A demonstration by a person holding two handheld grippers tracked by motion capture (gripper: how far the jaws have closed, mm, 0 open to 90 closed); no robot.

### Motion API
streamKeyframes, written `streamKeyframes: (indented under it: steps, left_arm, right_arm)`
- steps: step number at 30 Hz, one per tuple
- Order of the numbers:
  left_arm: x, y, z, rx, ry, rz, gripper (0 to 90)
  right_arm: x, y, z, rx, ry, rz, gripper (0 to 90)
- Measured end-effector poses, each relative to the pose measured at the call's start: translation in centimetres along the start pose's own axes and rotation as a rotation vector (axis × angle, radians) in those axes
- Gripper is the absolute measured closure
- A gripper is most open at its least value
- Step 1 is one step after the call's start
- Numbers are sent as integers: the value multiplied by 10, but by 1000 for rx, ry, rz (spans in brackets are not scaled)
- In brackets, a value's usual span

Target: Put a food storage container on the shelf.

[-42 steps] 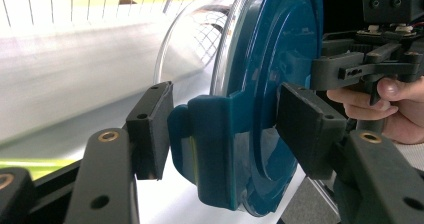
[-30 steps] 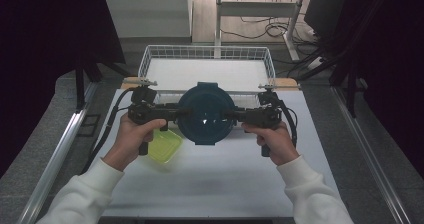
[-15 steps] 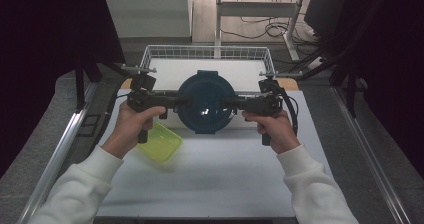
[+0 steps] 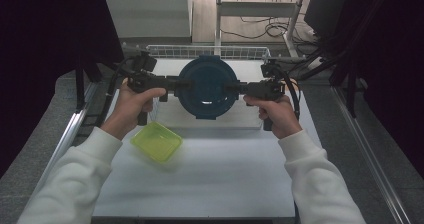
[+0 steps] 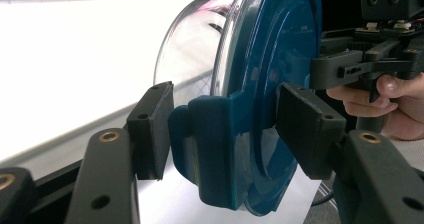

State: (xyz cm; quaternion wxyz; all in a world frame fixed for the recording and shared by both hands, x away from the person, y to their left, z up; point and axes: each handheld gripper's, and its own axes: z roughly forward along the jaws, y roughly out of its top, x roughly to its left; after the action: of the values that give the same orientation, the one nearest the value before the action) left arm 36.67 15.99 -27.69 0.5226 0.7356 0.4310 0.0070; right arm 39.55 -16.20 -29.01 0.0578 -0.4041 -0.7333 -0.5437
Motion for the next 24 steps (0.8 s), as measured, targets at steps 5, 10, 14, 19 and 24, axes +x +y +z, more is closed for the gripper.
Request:
streamKeyframes:
  steps: [5, 10, 14, 19, 24]
  left_arm:
    - [4, 14, 1, -1, -4, -8, 415]
    - [12, 25, 5, 3, -10, -22, 414]
    - [20, 33, 10, 0, -17, -20, 415]
    - [33, 40, 19, -4, -34, -44, 414]
    - [48, 45, 30, -1, -45, -71, 413]
  right_arm:
    - [-2, 15, 1, 3, -3, 3, 401]
    - [-6, 28, 4, 8, -12, 4, 400]
    - [-12, 37, 7, 18, -17, 4, 400]
    - [-20, 49, 11, 29, -33, 15, 400]
    - [-33, 57, 19, 44, -46, 29, 400]
